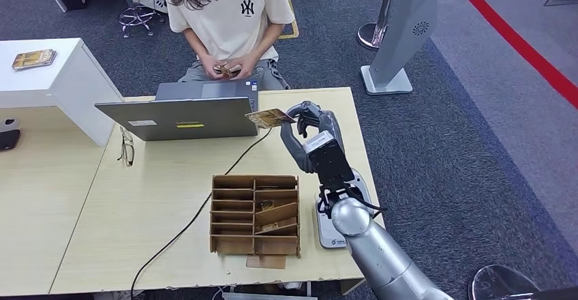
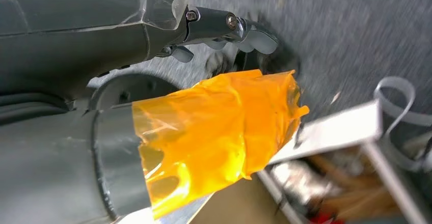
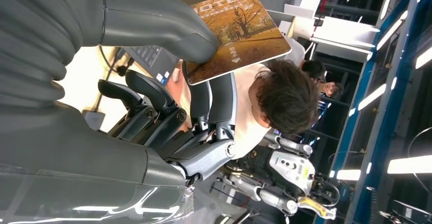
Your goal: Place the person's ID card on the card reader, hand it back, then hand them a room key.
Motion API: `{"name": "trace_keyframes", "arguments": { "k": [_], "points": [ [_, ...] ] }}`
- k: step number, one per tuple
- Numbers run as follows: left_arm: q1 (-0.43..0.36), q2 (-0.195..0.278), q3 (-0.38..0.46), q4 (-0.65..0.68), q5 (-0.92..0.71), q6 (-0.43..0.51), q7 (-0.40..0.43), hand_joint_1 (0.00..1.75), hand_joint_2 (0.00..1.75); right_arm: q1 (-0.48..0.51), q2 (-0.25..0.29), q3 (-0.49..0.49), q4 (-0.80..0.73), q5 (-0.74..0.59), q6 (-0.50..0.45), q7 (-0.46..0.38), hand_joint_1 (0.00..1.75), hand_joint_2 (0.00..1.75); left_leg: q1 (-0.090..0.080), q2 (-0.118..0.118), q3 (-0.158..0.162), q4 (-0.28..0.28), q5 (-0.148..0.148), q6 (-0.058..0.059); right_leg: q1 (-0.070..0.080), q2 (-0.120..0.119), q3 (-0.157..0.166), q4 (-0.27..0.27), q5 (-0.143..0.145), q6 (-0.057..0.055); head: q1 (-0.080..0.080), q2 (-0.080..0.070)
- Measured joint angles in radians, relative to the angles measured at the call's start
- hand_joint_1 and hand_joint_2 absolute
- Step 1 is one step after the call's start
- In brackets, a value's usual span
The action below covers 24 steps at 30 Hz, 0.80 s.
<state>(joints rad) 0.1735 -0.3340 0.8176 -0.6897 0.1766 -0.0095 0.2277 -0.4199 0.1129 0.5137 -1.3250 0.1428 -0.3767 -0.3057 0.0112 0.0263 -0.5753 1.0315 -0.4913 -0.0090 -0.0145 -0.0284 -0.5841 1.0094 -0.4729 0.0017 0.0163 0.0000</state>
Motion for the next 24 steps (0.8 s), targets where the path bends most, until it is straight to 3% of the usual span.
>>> {"name": "trace_keyframes", "arguments": {
  "k": [6,24],
  "points": [
    [-0.015,0.001,0.048,0.026,-0.03,-0.077,0.016,0.0,0.0,-0.076,0.011,0.008,0.088,0.061,-0.035,0.019,1.75,1.75,0.0,0.0,0.0,0.0,0.0,0.0,0.0,0.0,0.0,0.0,0.0,0.0,0.0,0.0],
    [-0.094,0.02,0.163,0.116,-0.237,-0.109,-0.039,0.0,0.0,-0.338,0.075,0.05,0.461,0.323,-0.065,0.128,1.75,1.75,0.0,0.0,0.0,0.0,0.001,0.0,0.0,0.0,0.0,0.001,0.001,0.0,0.0,0.0]
  ]
}}
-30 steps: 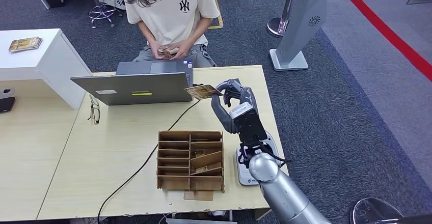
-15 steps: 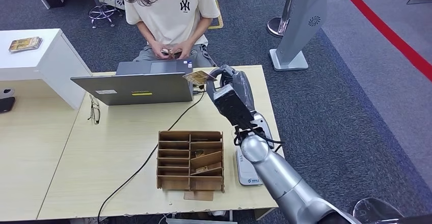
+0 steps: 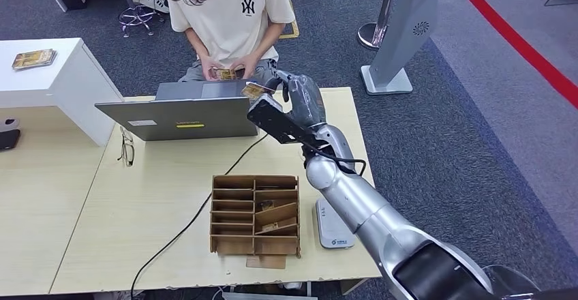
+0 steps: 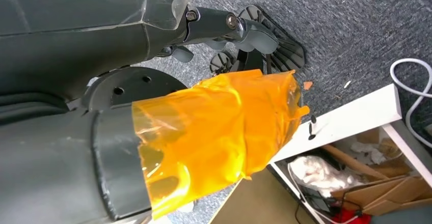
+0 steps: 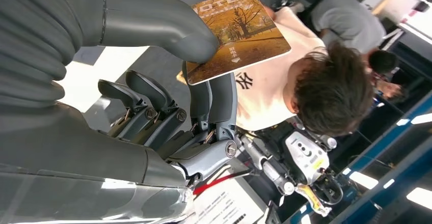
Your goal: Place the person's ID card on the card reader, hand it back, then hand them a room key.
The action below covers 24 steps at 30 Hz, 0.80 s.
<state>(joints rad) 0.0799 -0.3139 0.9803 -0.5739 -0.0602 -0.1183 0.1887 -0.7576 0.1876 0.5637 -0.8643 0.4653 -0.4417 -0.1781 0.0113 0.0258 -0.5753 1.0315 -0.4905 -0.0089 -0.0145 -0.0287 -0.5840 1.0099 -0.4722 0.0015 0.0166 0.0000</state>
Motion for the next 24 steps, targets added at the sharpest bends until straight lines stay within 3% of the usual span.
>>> {"name": "trace_keyframes", "arguments": {
  "k": [10,24],
  "points": [
    [-0.036,0.023,0.034,0.064,-0.065,-0.009,-0.035,0.0,0.0,-0.098,0.026,0.012,0.165,0.106,-0.044,0.053,1.75,1.75,0.0,0.0,0.0,0.0,0.0,0.0,0.0,0.0,0.0,0.0,0.0,0.0,0.0,0.0],
    [-0.054,0.03,0.051,0.105,-0.12,0.019,-0.07,0.0,0.0,-0.109,0.031,0.012,0.241,0.211,-0.112,0.077,1.75,1.75,0.0,0.0,0.0,0.0,0.0,0.0,0.0,0.0,0.0,0.0,0.0,0.0,0.0,0.0]
  ]
}}
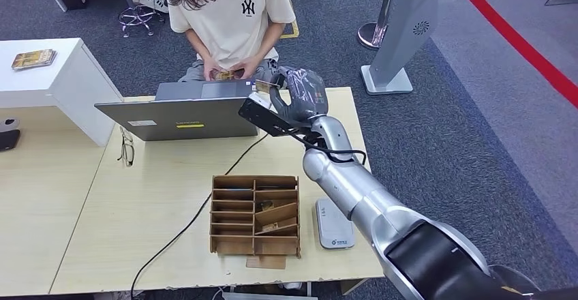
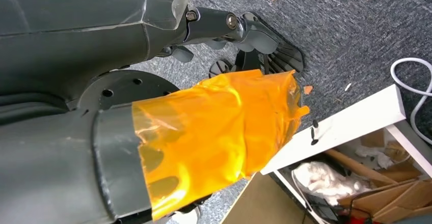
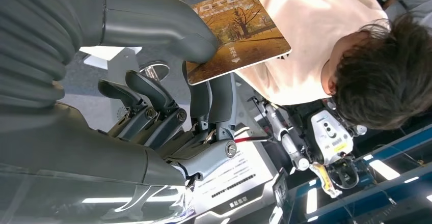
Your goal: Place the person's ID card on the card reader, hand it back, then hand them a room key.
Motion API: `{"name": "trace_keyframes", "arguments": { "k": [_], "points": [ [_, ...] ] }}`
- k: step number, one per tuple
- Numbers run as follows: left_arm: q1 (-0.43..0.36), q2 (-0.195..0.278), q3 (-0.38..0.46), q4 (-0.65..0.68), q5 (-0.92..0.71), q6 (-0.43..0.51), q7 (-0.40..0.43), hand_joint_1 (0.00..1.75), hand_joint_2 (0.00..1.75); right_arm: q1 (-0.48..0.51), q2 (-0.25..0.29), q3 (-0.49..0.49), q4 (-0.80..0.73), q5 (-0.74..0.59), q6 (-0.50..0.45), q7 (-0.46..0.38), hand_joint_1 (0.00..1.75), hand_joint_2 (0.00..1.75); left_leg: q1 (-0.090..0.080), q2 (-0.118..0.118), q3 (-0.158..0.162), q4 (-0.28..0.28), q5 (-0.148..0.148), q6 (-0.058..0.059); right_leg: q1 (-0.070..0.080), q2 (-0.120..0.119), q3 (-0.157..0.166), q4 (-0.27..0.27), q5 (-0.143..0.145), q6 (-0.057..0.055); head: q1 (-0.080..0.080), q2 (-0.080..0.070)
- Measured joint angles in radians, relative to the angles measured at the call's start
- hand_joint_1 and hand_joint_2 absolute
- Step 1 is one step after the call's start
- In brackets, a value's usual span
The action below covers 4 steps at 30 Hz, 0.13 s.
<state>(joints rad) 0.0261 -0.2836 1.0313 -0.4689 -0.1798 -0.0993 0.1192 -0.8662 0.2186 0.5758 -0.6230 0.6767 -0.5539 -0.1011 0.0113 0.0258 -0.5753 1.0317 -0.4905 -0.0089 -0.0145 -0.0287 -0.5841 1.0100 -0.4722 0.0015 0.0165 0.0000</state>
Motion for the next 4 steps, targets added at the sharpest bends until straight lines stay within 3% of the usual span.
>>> {"name": "trace_keyframes", "arguments": {
  "k": [4],
  "points": [
    [-0.003,0.0,0.006,0.003,-0.012,0.008,-0.008,0.0,0.0,0.0,0.0,0.0,0.007,0.02,-0.008,0.007,1.75,1.75,0.0,0.0,0.0,0.0,0.0,0.0,0.0,0.0,0.0,0.0,0.0,0.0,0.0,0.0]
  ]
}}
